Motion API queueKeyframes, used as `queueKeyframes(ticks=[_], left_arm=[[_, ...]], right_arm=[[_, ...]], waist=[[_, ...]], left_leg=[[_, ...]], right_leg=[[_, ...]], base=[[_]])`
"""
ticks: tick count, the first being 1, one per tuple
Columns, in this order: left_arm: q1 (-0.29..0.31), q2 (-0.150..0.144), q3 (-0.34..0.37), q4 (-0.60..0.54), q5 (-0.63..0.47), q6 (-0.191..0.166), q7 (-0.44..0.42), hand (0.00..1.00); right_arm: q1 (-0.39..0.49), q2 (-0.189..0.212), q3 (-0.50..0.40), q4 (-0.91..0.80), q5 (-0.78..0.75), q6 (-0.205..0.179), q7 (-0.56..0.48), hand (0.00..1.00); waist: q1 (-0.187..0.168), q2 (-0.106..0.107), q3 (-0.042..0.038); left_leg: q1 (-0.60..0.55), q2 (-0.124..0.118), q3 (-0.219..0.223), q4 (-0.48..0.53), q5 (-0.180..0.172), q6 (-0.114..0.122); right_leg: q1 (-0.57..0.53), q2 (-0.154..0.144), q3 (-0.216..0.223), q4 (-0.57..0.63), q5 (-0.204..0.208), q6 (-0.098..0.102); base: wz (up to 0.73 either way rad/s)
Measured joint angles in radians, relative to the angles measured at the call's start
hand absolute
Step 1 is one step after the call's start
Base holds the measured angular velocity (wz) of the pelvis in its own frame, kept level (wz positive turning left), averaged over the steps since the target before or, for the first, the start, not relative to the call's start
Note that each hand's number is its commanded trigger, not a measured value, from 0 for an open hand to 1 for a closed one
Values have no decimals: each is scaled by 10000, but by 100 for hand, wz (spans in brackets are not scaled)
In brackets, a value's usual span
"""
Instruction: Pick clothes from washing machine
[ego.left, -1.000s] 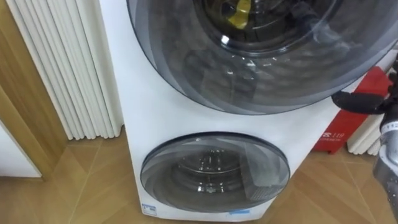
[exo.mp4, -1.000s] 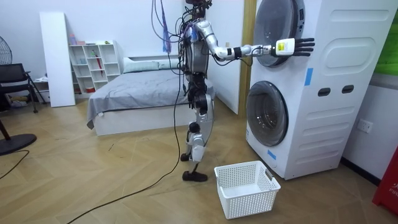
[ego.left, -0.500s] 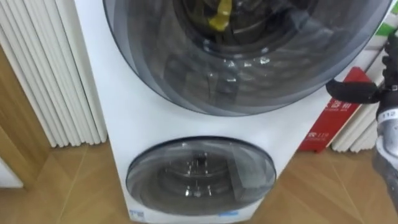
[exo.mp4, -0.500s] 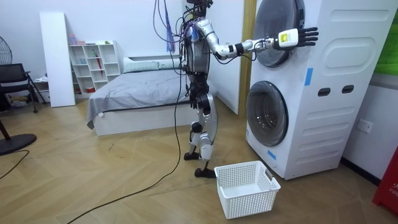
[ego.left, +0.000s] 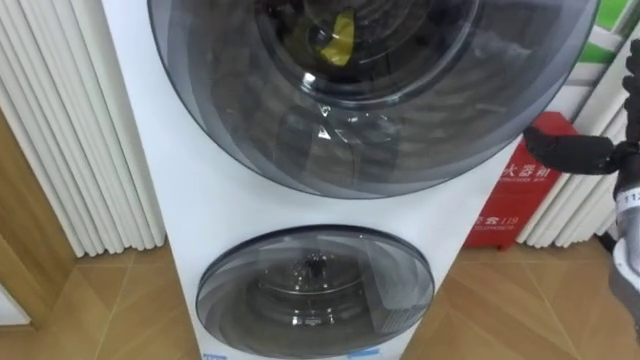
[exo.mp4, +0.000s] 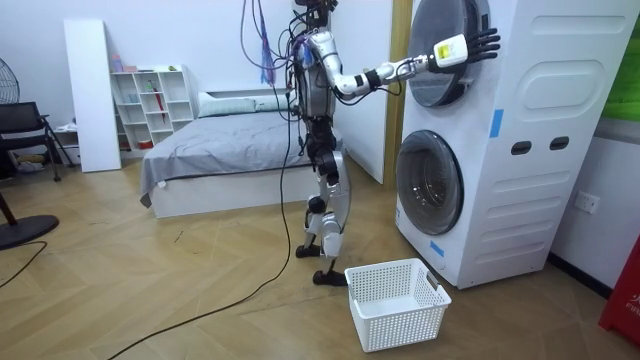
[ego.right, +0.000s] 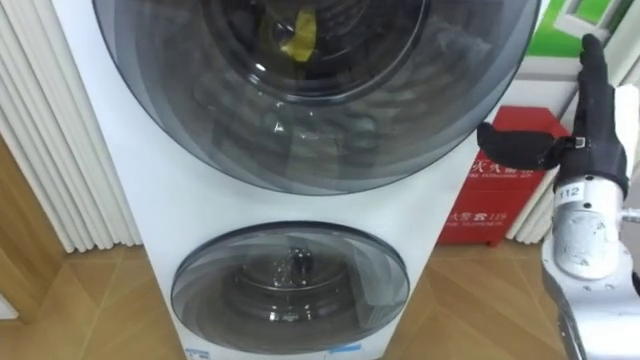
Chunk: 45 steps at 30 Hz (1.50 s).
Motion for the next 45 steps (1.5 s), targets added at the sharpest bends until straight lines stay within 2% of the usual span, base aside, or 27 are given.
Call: queueKeyframes(ticks=[2, 3, 5, 6, 9, 10, 12, 16, 19, 29, 31, 34, 42, 45], left_arm=[[-32, 0, -19, 69, -2, 1, -2, 0], [-43, 0, -53, 77, -2, 3, -6, 0], [-79, 27, -146, 94, -1, 3, -6, 0], [-83, 58, -269, 93, 0, 2, -6, 0], [87, 53, -496, 79, -12, 4, -5, 0], [145, 58, -587, 83, -11, 12, -5, 0], [117, 60, -674, 75, -11, 5, -6, 0], [-6, 116, -685, -14, -12, -5, -5, 0], [-60, 108, -698, -16, -7, -28, -63, 0], [2, 147, -866, -10, -6, -35, -329, 0], [21, 171, -907, 2, -10, -126, -365, 0], [-45, 206, -972, 31, -1, -239, -530, 0], [-15, 212, -975, 89, 54, -285, -828, 0], [51, 212, -988, 99, 23, -290, -953, 0]], right_arm=[[4, 0, -13, -149, 17, -3, 85, 0], [3, 10, -5, -479, 267, -131, 207, 0], [-2, 15, 123, -1075, 522, -541, 520, 0], [-6, 14, 226, -1310, 671, -873, 749, 0], [46, 85, 163, -1330, 1361, -935, 747, 0], [68, 84, 156, -1332, 1408, -1047, 874, 0], [72, 84, 136, -1332, 1571, -1184, 996, 0], [73, 84, 113, -1334, 1845, -1446, 1244, 0], [72, 84, 55, -1351, 1995, -1520, 1609, 0], [152, 83, 8, -1357, 2036, -1636, 2127, 0], [212, 82, 41, -1357, 2034, -1659, 2150, 0], [342, 83, -17, -1358, 2016, -1879, 2206, 0], [386, 233, -62, -1405, 1970, -2094, 2307, 0], [600, 281, -69, -1475, 2106, -2292, 2445, 0]], waist=[[-9, -37, -13], [-8, -44, -18], [29, -59, -22], [82, -93, -38], [92, -87, -15], [45, -141, -44], [5, -89, -12], [-46, 0, -19], [-131, 97, -66], [-223, 126, -54], [-218, 112, -35], [-220, 93, -32], [-213, 134, -58], [-208, 168, -73]], left_leg=[[6, 4, 47, 13, -1, 0], [7, 5, 71, 15, -1, -1], [19, 5, 76, 15, -1, -1], [44, 9, 81, 15, -1, -1], [201, 7, 82, -26, -3, -2], [201, 6, 81, -27, -5, -2], [193, 8, 83, -30, -5, -3], [197, 79, 114, -145, -19, -27], [202, 94, 114, -139, -24, -37], [278, 101, 127, -136, -23, -38], [345, 114, 285, -132, -23, -38], [307, 116, 294, -134, -24, -39], [243, 117, 362, -124, -24, -39], [292, 118, 371, -132, -23, -39]], right_leg=[[-2, 13, 31, -7, 0, 0], [1, 23, 45, -12, 0, 0], [68, 82, 39, -62, -4, 7], [162, 98, 19, -180, 11, 26], [409, 93, -39, -349, 23, 59], [410, 93, -39, -352, 24, 61], [406, 95, -44, -355, 24, 61], [364, 152, -64, -362, 24, 39], [387, 149, -150, -362, 22, 6], [433, 148, -158, -371, 15, -4], [481, 130, -151, -371, -2, -7], [440, 99, -159, -364, -7, -1], [366, 131, -168, -362, -6, -8], [401, 132, -144, -350, -8, -15]], base=[[-2], [7], [13], [14], [6], [0], [0], [0], [0], [0], [-5], [0], [-1], [-3]])
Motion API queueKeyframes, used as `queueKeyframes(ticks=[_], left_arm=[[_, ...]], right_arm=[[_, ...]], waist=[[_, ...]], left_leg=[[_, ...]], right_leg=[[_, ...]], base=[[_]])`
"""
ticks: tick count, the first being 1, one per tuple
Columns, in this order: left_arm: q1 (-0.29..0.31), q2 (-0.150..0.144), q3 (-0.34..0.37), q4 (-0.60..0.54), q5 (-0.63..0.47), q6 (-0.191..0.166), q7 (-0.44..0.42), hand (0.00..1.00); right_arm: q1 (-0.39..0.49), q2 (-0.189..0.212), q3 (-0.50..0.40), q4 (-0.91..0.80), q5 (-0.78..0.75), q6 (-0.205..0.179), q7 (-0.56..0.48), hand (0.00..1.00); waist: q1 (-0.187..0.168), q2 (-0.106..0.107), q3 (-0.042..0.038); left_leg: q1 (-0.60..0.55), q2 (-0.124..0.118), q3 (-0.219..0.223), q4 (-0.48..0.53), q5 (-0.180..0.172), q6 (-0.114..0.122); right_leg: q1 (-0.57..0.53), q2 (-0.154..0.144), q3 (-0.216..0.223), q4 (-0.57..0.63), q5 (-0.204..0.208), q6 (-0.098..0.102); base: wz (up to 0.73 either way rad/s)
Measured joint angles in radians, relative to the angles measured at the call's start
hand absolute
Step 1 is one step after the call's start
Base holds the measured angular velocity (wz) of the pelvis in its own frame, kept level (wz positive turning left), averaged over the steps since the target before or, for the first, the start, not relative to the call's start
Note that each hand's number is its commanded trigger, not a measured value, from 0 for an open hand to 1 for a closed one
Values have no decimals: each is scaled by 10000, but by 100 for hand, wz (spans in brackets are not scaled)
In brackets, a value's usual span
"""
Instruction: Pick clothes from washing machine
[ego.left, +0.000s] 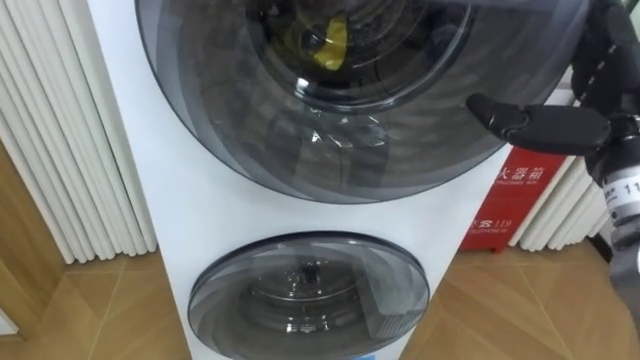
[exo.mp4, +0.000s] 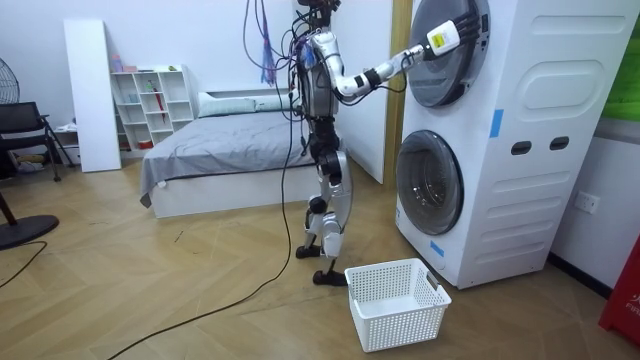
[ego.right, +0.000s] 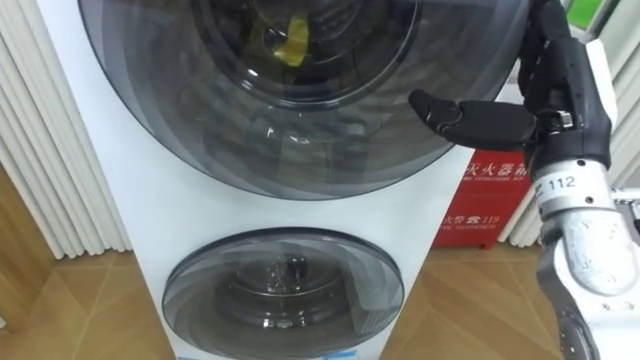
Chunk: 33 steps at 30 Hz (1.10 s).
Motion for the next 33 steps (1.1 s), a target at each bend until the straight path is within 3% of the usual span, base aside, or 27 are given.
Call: queueKeyframes(ticks=[3, 7, 15, 18, 27, 33], left_arm=[[-85, -1, -66, 194, -26, 8, 0, 0], [-330, -20, -286, 510, -26, -38, 191, 0], [-446, -66, -745, 586, -22, -313, 692, 0], [-445, -99, -745, 611, -16, -312, 695, 0], [-431, -101, -857, 581, 36, -316, 669, 0], [-498, -50, -970, 544, 5, -400, 403, 0]], right_arm=[[589, 563, -52, -465, -6, -238, 18, 0], [1751, 1465, 101, -764, 183, -1241, 211, 0], [2723, 1707, 530, -748, 929, -1934, 873, 0], [2923, 1709, 672, -747, 1074, -1965, 1025, 0], [3209, 1713, 685, -706, 1760, -1820, 1909, 0], [3297, 1713, 691, -653, 1685, -1714, 2440, 0]], waist=[[-28, 107, 14], [-26, 222, 19], [-27, 445, -47], [-39, 522, -53], [-303, 447, -79], [-438, 456, -71]], left_leg=[[93, 17, 1, 8, 0, 0], [115, 35, 58, -1, -1, 0], [55, 164, 233, -7, -96, -140], [38, 176, 231, -9, -86, -158], [-47, 165, 279, 105, -74, -171], [-80, 192, 561, 179, -72, -170]], right_leg=[[105, 2, 105, -34, -3, -5], [104, 46, 200, -46, 10, -32], [-30, 195, 257, -3, 95, -138], [-69, 204, 330, 16, 99, -146], [-111, 207, 445, 24, 94, -137], [-195, 218, 510, 17, 137, -160]], base=[[0], [-4], [-6], [0], [0], [-5]])
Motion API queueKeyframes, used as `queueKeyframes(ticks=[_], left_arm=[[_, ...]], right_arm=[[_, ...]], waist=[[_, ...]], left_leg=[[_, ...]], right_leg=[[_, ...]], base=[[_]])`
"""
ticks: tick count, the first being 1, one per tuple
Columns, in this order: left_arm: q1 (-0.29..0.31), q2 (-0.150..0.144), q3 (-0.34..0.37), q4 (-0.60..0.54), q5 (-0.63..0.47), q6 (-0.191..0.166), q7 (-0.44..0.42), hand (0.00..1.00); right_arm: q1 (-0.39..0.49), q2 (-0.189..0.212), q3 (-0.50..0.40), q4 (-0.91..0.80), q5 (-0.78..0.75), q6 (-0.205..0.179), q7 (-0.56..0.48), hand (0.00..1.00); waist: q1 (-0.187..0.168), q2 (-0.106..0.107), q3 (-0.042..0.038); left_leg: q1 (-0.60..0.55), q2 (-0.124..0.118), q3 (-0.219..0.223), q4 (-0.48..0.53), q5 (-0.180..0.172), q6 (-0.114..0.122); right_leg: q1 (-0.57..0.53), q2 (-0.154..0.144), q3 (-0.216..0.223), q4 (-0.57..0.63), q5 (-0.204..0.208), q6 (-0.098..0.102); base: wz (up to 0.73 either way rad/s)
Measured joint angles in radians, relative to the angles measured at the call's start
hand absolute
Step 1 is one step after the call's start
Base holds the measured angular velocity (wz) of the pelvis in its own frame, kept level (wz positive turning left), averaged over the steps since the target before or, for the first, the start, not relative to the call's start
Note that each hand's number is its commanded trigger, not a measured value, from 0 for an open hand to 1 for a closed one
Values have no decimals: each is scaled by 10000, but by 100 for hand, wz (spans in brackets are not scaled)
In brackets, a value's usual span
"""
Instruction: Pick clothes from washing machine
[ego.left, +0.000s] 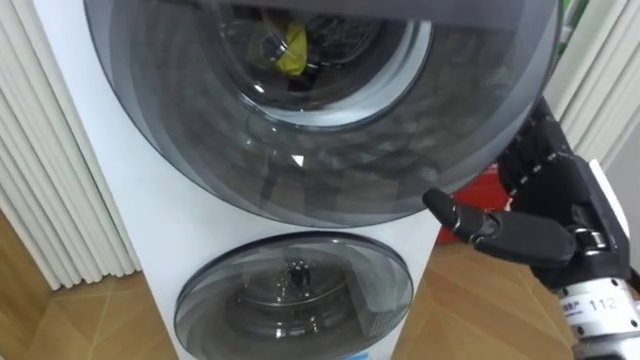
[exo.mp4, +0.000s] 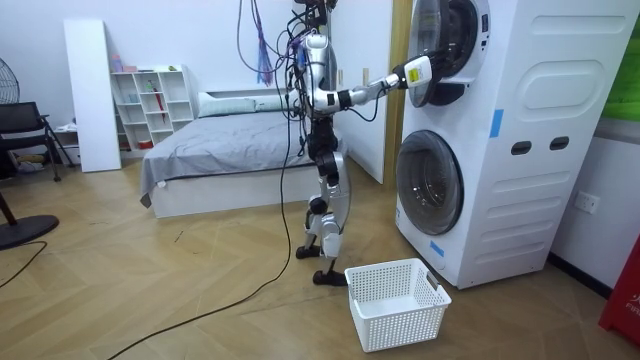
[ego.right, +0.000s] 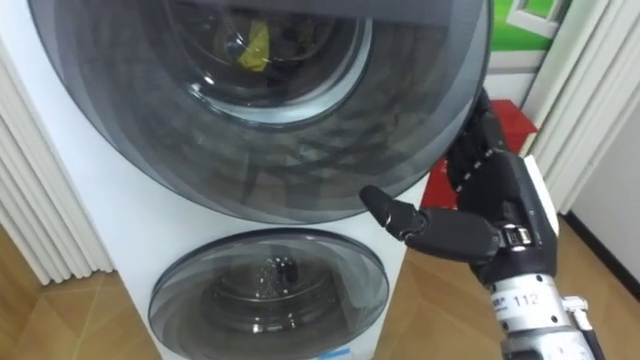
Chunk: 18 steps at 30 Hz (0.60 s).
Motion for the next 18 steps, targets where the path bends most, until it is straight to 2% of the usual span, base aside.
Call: queueKeyframes(ticks=[2, 7, 18], left_arm=[[-6, 37, -122, -1, -31, -6, -66, 0], [-36, 92, -257, 2, -29, -94, -398, 0], [-290, 143, -570, 218, -26, -194, -488, 0]], right_arm=[[4, 0, 48, 0, 36, 10, 138, 0], [96, 1, 61, 14, 54, 44, 673, 0], [95, -12, 82, -151, 602, 240, 1332, 0]], waist=[[-125, 6, 11], [-136, 52, 45], [-315, 84, 63]], left_leg=[[7, -1, 36, -14, 0, 0], [141, 31, 528, -43, -1, -1], [-3, 50, 551, -29, -2, -1]], right_leg=[[-6, 1, 11, -5, -3, 5], [-17, 57, 262, -1, -3, 6], [-207, 64, 273, 100, 9, -15]], base=[[-3], [-15], [-1]])
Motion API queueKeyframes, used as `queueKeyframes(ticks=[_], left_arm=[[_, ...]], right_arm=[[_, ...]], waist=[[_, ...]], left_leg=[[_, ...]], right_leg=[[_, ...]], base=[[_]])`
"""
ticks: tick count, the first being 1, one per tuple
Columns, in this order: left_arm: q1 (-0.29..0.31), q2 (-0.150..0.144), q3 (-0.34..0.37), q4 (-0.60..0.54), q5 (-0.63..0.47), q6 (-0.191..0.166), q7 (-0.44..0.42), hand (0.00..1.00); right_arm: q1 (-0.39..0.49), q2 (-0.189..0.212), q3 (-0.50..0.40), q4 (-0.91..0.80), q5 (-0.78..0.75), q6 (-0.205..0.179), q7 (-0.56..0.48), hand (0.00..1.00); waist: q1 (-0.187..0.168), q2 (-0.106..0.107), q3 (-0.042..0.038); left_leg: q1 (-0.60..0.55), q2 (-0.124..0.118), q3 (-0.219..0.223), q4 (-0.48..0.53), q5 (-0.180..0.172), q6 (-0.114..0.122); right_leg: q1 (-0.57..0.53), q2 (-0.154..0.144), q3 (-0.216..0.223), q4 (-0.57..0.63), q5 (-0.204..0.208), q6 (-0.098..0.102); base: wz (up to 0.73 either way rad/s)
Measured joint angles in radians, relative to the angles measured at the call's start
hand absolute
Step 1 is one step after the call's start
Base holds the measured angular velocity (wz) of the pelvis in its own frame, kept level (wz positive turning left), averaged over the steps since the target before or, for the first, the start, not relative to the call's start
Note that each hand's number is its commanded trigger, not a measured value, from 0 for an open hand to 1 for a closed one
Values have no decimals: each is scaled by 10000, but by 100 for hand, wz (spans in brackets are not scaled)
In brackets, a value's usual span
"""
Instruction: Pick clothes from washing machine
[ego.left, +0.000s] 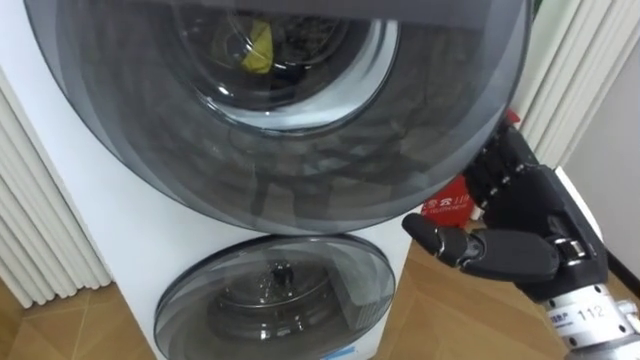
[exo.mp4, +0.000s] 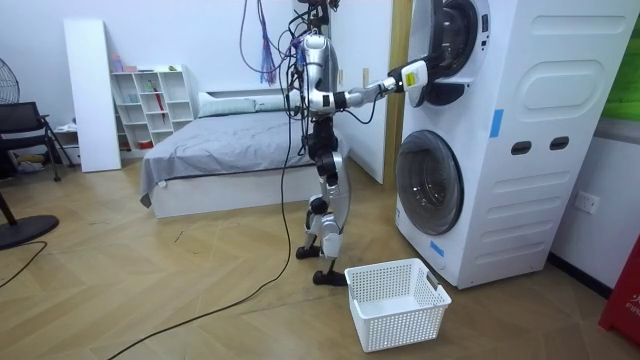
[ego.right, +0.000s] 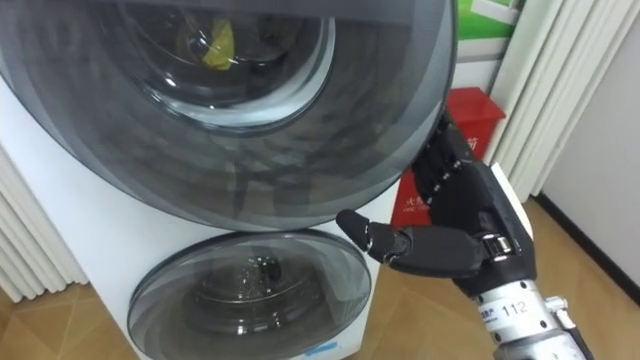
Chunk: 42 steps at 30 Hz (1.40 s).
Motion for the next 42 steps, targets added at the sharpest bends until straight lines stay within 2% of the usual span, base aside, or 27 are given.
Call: queueKeyframes(ticks=[7, 14, 17, 21, 25, 28, 30, 34, 42], left_arm=[[-145, 177, -106, -2, 16, -155, -1, 0], [-277, 329, -96, 16, 28, -197, -70, 0], [-307, 350, -95, 37, 100, -195, -162, 0], [-489, 423, -112, 35, 95, -194, -248, 0], [-481, 597, -107, -10, 94, -195, -306, 0], [-456, 602, -111, 10, 95, -196, -309, 0], [-428, 603, -106, 11, 95, -196, -322, 0], [-437, 616, -100, 15, 96, -196, -375, 0], [-512, 616, -73, -14, 184, -196, -561, 0]], right_arm=[[-327, -219, 130, -14, -25, 201, 142, 0], [-399, -196, 218, -15, -44, 221, 218, 0], [-400, -193, 250, -15, -101, 214, 215, 0], [-432, -191, 282, -54, -105, 220, 144, 0], [-543, -197, 351, -53, 21, 416, 117, 0], [-546, -203, 455, -53, 95, 417, 19, 0], [-547, -203, 484, -54, 65, 417, 6, 0], [-546, -207, 505, -53, -97, 416, 7, 0], [-546, -259, 779, -74, -234, 416, 78, 0]], waist=[[23, -23, 25], [263, -136, 36], [307, -237, 33], [534, -390, 31], [624, -427, 34], [711, -433, 34], [760, -433, 35], [714, -432, 35], [704, -438, 28]], left_leg=[[-55, 20, 204, -25, 0, -1], [-84, 67, 256, -3, 11, -20], [-112, 91, 256, 14, 28, -46], [-201, 145, 182, 27, 57, -95], [-196, 231, 181, 22, 125, -210], [-200, 263, 45, 36, 164, -267], [-212, 273, -63, 56, 199, -317], [-295, 349, -59, 142, 246, -373], [-381, 443, -29, 357, 262, -404]], right_leg=[[-279, 57, 221, 206, -8, -37], [-381, 121, 265, 237, 16, -107], [-423, 141, 275, 273, 2, -149], [-589, 230, 346, 379, 24, -261], [-584, 288, 278, 393, 33, -382], [-584, 309, 246, 384, -40, -448], [-583, 312, 204, 414, -123, -397], [-570, 312, -8, 426, -161, -462], [-545, 372, -35, 423, -132, -581]], base=[[-10], [-8], [-1], [-9], [2], [6], [9], [15], [1]])
